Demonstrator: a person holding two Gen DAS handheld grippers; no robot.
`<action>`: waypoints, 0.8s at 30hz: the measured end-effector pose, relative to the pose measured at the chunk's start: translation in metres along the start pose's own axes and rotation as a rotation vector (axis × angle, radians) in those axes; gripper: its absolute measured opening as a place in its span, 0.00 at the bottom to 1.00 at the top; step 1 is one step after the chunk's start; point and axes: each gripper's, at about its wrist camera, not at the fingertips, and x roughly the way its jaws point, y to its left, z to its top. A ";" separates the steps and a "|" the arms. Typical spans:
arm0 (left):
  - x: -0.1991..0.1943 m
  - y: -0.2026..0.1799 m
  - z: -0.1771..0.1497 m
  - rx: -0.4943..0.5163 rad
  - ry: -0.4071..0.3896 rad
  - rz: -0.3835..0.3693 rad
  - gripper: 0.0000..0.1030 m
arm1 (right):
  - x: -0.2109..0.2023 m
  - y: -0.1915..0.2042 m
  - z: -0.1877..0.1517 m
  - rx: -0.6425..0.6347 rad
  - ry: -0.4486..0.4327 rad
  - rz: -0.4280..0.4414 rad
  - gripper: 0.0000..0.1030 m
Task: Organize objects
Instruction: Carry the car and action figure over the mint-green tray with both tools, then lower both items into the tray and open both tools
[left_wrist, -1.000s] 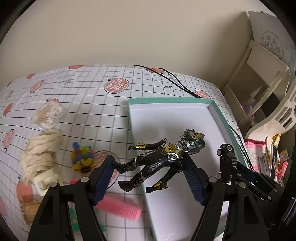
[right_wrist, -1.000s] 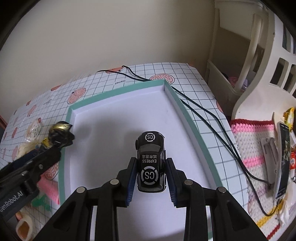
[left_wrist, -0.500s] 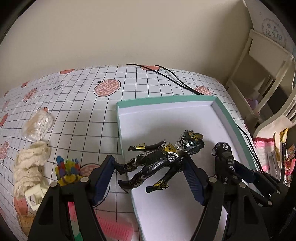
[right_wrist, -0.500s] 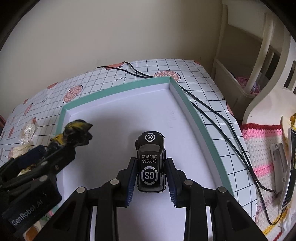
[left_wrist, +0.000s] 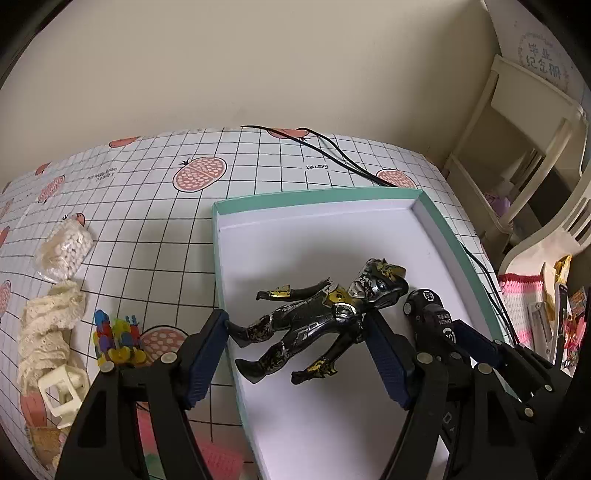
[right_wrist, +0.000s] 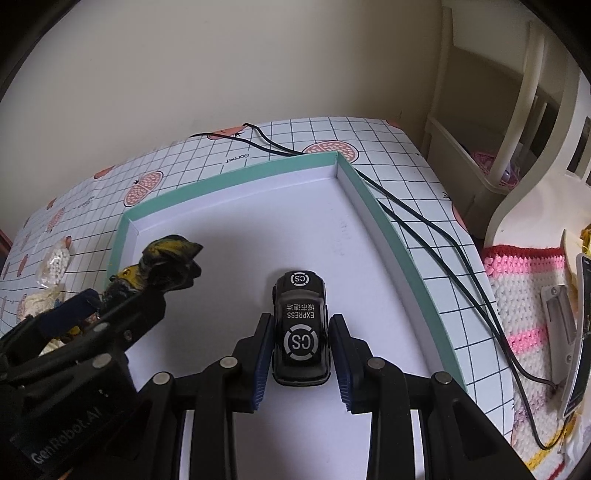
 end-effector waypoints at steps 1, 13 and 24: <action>0.000 0.000 0.000 -0.002 0.002 -0.003 0.74 | 0.000 0.000 0.000 -0.001 -0.001 0.000 0.33; -0.004 0.002 -0.004 -0.011 0.019 -0.025 0.74 | -0.005 0.000 -0.002 -0.005 0.006 0.000 0.37; -0.015 0.007 -0.009 -0.034 0.041 -0.074 0.74 | -0.018 0.003 -0.008 -0.015 0.006 -0.021 0.48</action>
